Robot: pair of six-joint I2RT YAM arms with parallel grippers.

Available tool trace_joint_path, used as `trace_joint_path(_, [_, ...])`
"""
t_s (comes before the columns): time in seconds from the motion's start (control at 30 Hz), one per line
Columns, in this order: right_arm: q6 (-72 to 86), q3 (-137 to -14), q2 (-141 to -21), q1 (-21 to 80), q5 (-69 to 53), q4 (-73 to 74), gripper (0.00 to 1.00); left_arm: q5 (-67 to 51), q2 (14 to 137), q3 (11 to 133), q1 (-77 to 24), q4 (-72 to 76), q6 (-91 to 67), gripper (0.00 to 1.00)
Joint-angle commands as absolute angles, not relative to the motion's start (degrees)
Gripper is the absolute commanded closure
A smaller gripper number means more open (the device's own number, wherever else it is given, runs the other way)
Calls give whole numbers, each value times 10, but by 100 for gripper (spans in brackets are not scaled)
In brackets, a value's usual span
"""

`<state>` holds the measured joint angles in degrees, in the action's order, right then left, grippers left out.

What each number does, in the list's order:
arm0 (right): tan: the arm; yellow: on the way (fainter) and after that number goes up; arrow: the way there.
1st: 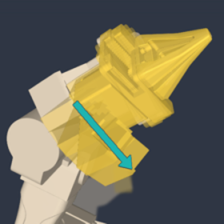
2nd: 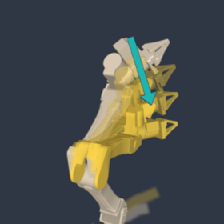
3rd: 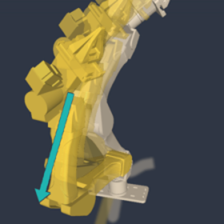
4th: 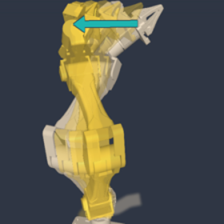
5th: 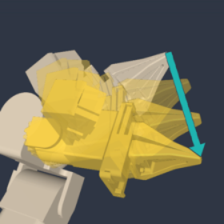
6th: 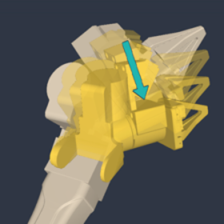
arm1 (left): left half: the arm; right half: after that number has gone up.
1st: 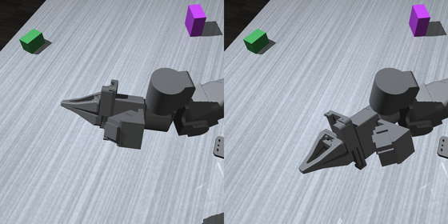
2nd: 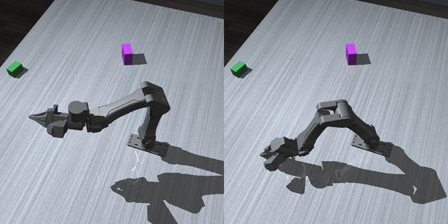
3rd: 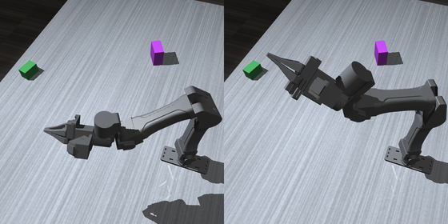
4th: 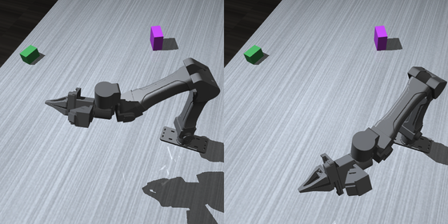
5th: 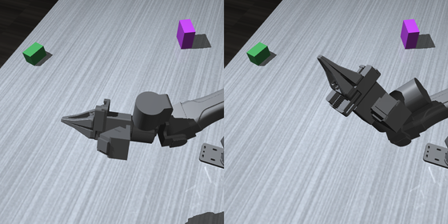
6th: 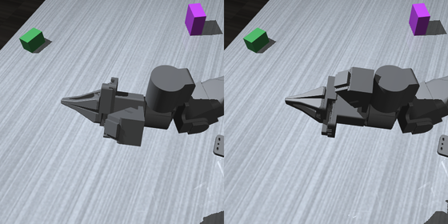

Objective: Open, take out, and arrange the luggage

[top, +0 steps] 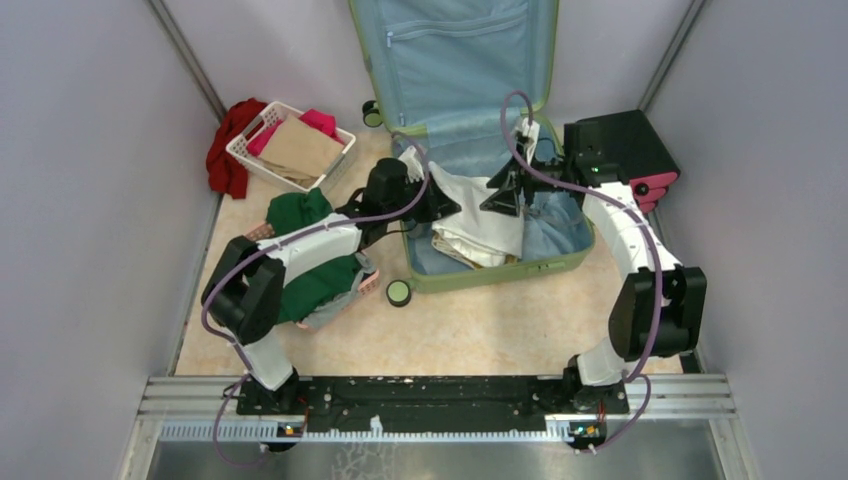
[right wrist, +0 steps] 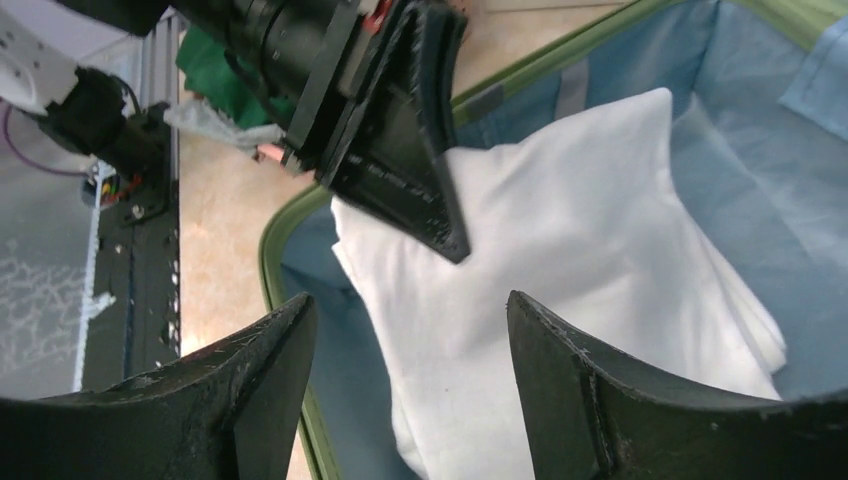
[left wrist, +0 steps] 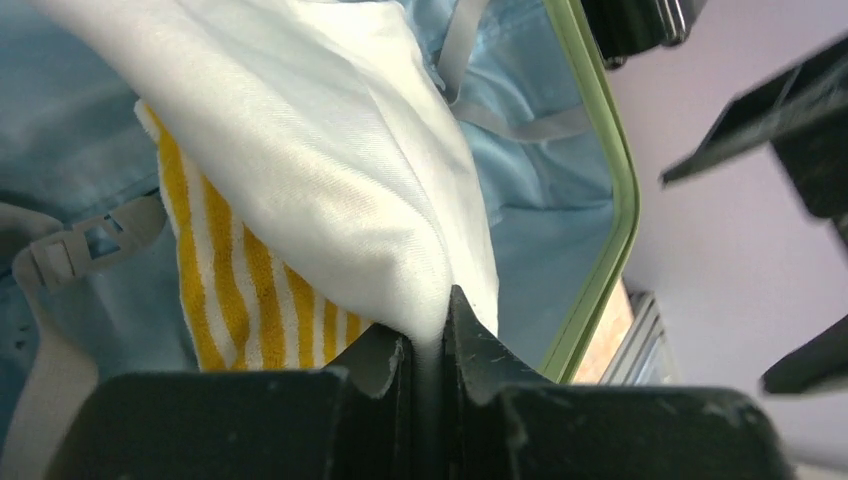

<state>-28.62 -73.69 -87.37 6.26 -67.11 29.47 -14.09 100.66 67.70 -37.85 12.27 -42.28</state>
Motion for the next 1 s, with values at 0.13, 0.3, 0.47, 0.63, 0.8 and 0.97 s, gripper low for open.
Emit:
trace_joint_path(0.13, [6,-838,-895,61,-585,190,31,-230,955,668,-383,126,-164,100])
trace_joint_path(0.3, [114,-863,-921,62,-466,158,29,-247,933,652,-387,123,-73,100])
trace_joint_path(0.47, [95,-850,-921,65,-467,173,28,-288,920,644,-389,144,-56,100])
trace_joint_path(0.63, [143,-826,-910,65,-459,158,26,-321,909,636,-399,145,1,100])
trace_joint_path(0.8, [167,-871,-919,105,-372,216,24,-325,896,623,-412,138,70,100])
trace_joint_path(0.97, [165,-931,-939,170,-238,280,23,-315,901,631,-422,123,86,100])
